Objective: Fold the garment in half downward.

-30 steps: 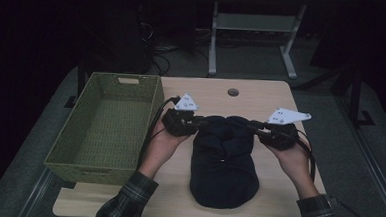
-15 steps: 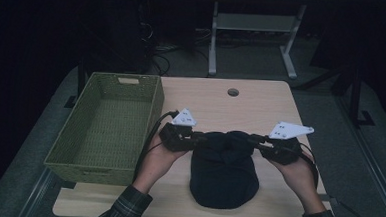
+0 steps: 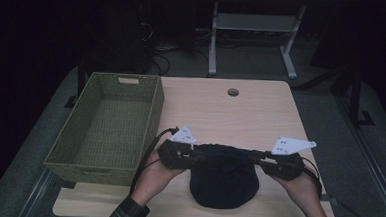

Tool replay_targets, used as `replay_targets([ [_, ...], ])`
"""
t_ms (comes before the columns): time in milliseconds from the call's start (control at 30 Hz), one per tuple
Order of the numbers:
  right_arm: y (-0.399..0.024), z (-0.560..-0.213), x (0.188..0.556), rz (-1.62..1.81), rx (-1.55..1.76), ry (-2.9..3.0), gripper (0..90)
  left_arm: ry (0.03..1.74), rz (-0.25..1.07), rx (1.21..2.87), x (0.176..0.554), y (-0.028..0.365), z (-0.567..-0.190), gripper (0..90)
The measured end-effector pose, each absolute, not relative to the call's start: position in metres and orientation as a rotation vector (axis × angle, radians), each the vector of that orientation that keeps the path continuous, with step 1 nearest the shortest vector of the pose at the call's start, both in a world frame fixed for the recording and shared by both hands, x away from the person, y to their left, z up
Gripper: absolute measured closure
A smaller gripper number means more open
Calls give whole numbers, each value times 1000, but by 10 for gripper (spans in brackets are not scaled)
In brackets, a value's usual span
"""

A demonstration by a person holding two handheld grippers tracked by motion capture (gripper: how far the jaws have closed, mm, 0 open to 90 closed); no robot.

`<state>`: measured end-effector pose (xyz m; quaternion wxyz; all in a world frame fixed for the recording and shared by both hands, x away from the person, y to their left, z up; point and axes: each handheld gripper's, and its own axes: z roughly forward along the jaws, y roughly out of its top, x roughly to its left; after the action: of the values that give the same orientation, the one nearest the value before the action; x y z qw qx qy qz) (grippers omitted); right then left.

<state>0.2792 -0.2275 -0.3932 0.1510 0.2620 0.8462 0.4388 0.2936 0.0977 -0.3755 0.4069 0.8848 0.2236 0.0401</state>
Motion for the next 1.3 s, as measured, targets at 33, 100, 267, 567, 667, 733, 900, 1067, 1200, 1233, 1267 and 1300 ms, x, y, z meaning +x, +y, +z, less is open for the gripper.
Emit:
replay_targets([
  [33, -228, -395, 277, 1265, 754, 2434, 755, 567, 93, 2232, 292, 98, -377, 766],
  [100, -227, -398, 274, 1270, 755, 2440, 755, 571, 75, 2235, 288, 99, -382, 766],
  [267, -226, -408, 264, 1257, 749, 2483, 750, 583, 25, 2247, 280, 100, -394, 766],
  [567, -228, -427, 242, 1251, 740, 2530, 736, 576, -4, 2311, 266, 95, -414, 773],
  [667, -227, -437, 236, 1253, 726, 2556, 734, 567, 2, 2350, 267, 95, -423, 779],
  [733, -225, -442, 233, 1249, 720, 2563, 735, 576, 34, 2363, 268, 95, -426, 782],
  [900, -213, -450, 235, 1202, 678, 2580, 743, 606, 105, 2385, 278, 97, -432, 784],
  [1067, -209, -455, 234, 1152, 678, 2603, 741, 594, 55, 2403, 276, 97, -435, 782],
  [1200, -211, -456, 232, 1157, 689, 2610, 715, 605, 38, 2392, 272, 98, -437, 770],
  [1233, -211, -456, 231, 1165, 687, 2606, 704, 600, 33, 2393, 272, 99, -436, 765],
  [1267, -212, -456, 231, 1168, 685, 2606, 695, 602, 27, 2388, 272, 100, -435, 762],
  [1300, -212, -456, 231, 1169, 679, 2606, 675, 604, 20, 2376, 271, 100, -433, 757],
])
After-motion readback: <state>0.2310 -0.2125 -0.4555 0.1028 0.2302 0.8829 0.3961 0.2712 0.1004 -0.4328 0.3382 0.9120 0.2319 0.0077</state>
